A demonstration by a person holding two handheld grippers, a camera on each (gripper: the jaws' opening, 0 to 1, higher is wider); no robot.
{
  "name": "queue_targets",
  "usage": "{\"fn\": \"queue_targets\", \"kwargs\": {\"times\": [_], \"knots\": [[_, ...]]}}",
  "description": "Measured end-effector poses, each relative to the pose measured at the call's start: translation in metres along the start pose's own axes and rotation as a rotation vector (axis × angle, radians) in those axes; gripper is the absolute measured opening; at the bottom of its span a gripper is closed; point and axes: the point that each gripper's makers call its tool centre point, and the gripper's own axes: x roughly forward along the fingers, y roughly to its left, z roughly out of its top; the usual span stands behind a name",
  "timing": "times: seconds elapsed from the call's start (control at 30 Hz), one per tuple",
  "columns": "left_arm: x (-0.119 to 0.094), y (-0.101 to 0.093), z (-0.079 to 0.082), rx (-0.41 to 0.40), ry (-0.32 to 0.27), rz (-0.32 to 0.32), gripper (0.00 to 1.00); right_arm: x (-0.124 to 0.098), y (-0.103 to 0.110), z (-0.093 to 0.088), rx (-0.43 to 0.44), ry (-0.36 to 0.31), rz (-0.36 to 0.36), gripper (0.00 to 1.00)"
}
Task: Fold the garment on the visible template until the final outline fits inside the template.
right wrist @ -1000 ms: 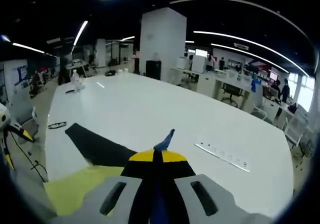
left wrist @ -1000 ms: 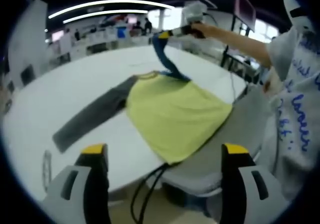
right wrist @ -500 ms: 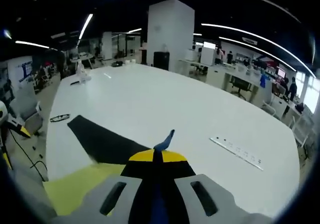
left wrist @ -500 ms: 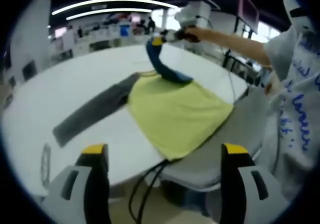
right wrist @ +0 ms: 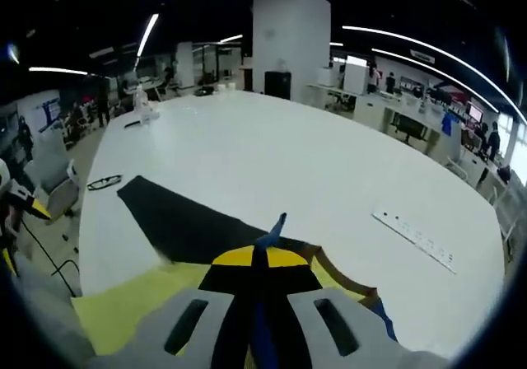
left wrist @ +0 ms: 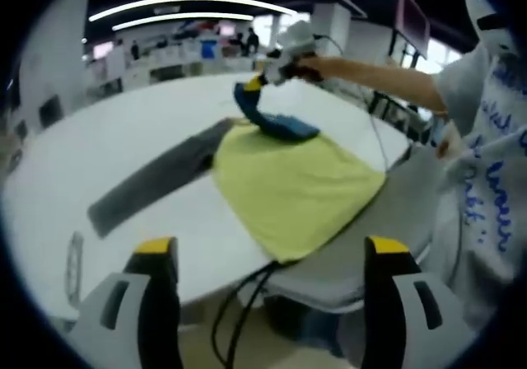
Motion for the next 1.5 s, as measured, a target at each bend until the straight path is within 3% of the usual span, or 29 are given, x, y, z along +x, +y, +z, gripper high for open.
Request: {"fn": "queue_targets", "kwargs": {"times": [0.6, 0.87, 1.07, 1.33, 1.5], "knots": [[-0.002, 0.0, -0.001, -0.01, -0.005, -0.003, 0.88, 0.043, 0.037, -0.03, 0.004, 0.095, 0.084, 0.03], [-0.002, 0.001, -0.002, -0.009, -0.003, -0.005, 0.87, 0.04, 0.042, -0.025, 0.005, 0.072, 0.118, 0.05], [0.0, -0.001, 0.001, -0.002, 0.0, -0.011, 0.87, 0.033, 0.035, -0.028, -0.01, 0.073, 0.096, 0.07], [0.0, -0.002, 0.002, 0.006, 0.003, -0.012, 0.87, 0.027, 0.024, -0.067, 0.032, 0.138, 0.069, 0.08], [0.001, -0.003, 0.001, 0.005, 0.006, -0.016, 0.86, 0.027, 0.022, -0.082, 0.046, 0.169, 0.067, 0.08]]}}
